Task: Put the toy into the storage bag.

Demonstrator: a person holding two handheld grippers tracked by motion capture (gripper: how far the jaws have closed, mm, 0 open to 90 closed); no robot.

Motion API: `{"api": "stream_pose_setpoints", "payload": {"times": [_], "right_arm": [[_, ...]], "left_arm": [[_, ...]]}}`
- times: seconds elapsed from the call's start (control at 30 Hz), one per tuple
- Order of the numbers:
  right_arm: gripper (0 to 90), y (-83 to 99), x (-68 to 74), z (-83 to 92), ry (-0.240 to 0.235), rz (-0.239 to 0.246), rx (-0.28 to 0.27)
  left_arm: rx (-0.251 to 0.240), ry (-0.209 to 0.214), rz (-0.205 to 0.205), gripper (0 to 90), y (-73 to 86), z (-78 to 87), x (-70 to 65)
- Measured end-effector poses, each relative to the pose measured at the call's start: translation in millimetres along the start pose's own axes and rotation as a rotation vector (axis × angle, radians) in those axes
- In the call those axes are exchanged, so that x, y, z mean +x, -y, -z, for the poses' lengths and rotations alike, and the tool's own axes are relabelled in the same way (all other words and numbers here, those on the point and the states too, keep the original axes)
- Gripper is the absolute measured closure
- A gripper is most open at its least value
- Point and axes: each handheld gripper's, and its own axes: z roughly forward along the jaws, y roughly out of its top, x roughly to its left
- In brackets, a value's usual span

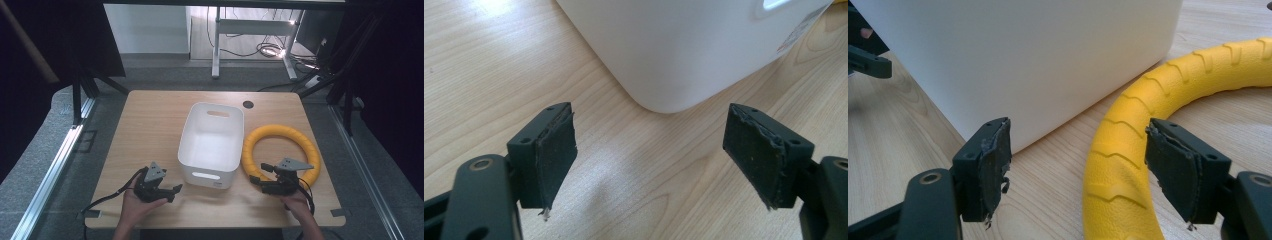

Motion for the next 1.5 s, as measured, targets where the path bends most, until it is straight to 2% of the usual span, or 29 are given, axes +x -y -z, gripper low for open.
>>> {"api": "stream_pose_setpoints", "payload": {"times": [0.3, 0.57, 0.73, 0.93, 1.2, 1.33, 1.5], "right_arm": [[28.4, -1.8, -0.3, 1.5, 0.003, 0.012, 0.023], [29.9, -10.5, -6.8, 8.7, 0.009, 0.018, 0.085], [32.3, -21.8, -9.5, 10.9, 0.002, 0.051, 0.123], [34.3, -31.3, -15.0, 9.2, -0.022, 0.100, 0.232], [36.8, -38.9, -18.6, 7.4, -0.022, 0.178, 0.400], [36.7, -40.3, -16.8, 4.4, -0.033, 0.211, 0.465], [36.5, -40.3, -15.3, 0.9, -0.039, 0.228, 0.525]], "left_arm": [[0.007, 0.003, 0.003, 21.7, -0.2, -0.3, 0.0], [-0.007, 0.002, 0.008, 21.7, -1.2, 4.0, 1.1], [-0.008, 0.005, 0.011, 21.8, -1.2, 3.9, 0.8], [-0.009, 0.005, 0.011, 21.8, -1.3, 4.2, 0.9], [-0.004, 0.010, 0.013, 21.8, -1.2, 3.0, 0.3], [-0.005, 0.010, 0.013, 21.8, -1.2, 2.9, 0.3], [-0.001, 0.011, 0.010, 21.8, -1.0, 2.1, 0.2]]}}
